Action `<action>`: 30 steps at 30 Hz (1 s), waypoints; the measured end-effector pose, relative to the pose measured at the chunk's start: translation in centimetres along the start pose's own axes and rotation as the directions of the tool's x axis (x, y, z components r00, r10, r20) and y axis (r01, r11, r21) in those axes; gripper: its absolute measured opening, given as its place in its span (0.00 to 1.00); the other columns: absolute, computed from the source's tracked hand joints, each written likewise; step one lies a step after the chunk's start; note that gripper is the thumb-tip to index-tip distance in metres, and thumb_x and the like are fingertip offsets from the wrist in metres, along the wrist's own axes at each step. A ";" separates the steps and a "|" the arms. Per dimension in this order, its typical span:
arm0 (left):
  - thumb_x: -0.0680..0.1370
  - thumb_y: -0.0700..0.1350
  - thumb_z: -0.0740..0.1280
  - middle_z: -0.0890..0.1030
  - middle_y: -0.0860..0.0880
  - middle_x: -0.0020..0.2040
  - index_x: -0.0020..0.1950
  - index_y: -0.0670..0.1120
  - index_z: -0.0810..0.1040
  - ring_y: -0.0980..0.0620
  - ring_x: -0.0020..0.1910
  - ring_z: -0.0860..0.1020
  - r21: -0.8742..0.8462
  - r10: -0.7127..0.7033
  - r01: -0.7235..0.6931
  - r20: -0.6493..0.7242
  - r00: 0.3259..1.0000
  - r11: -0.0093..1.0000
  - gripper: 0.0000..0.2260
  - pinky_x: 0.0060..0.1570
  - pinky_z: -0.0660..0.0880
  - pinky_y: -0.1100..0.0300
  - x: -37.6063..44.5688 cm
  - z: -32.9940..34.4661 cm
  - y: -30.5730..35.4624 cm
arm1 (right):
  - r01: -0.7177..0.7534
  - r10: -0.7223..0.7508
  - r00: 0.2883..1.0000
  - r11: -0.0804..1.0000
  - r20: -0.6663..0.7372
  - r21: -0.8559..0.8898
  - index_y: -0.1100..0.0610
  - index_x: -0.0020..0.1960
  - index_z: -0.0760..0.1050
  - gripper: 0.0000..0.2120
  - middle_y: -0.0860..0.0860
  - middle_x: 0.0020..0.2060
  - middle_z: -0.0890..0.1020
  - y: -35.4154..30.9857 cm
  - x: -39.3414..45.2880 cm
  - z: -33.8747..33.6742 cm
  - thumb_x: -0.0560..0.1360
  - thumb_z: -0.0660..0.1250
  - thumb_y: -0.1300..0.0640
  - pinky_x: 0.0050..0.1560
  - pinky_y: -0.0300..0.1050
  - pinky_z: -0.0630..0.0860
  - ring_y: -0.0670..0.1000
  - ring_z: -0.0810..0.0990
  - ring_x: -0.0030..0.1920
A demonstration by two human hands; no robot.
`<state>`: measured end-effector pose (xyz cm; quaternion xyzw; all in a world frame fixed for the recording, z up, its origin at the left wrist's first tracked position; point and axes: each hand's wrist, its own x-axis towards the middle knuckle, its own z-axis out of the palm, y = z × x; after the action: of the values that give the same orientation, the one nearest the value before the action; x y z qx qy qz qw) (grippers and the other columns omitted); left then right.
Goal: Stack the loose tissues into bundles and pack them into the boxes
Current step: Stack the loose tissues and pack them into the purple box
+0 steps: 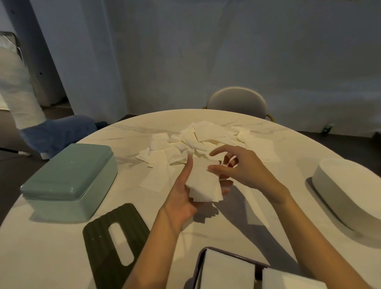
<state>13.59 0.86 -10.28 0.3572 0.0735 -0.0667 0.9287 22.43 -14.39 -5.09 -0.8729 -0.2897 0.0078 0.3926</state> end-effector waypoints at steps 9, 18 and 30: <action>0.80 0.64 0.61 0.81 0.38 0.65 0.75 0.48 0.72 0.36 0.61 0.82 0.156 0.025 -0.031 0.037 0.999 0.987 0.29 0.58 0.81 0.42 0.0 -0.2 0.0 | -0.056 0.056 0.998 0.997 0.003 0.062 0.45 0.58 0.79 0.19 0.42 0.45 0.82 0.8 0.2 0.2 0.70 0.80 0.50 0.36 0.28 0.77 0.45 0.84 0.42; 0.80 0.68 0.60 0.81 0.35 0.59 0.64 0.45 0.84 0.38 0.53 0.81 0.076 -0.082 0.076 0.078 0.994 0.994 0.30 0.57 0.79 0.42 0.8 -0.8 0.0 | -0.019 0.018 1.000 0.999 0.021 0.034 0.45 0.57 0.78 0.17 0.43 0.42 0.83 1.0 0.1 -0.1 0.71 0.79 0.51 0.41 0.31 0.80 0.47 0.83 0.42; 0.85 0.48 0.64 0.86 0.44 0.57 0.67 0.46 0.80 0.46 0.55 0.85 0.213 0.166 -0.106 -0.287 0.943 0.971 0.13 0.46 0.78 0.53 1.4 -2.4 0.9 | 0.036 -0.038 0.999 0.948 -0.001 -0.316 0.50 0.66 0.75 0.20 0.48 0.63 0.79 2.3 8.1 4.0 0.76 0.74 0.50 0.56 0.40 0.78 0.49 0.79 0.55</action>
<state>14.96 3.04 -11.71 0.4565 0.1831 0.0464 0.8695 29.39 -8.71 -7.66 -0.9189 -0.3022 -0.0492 0.2488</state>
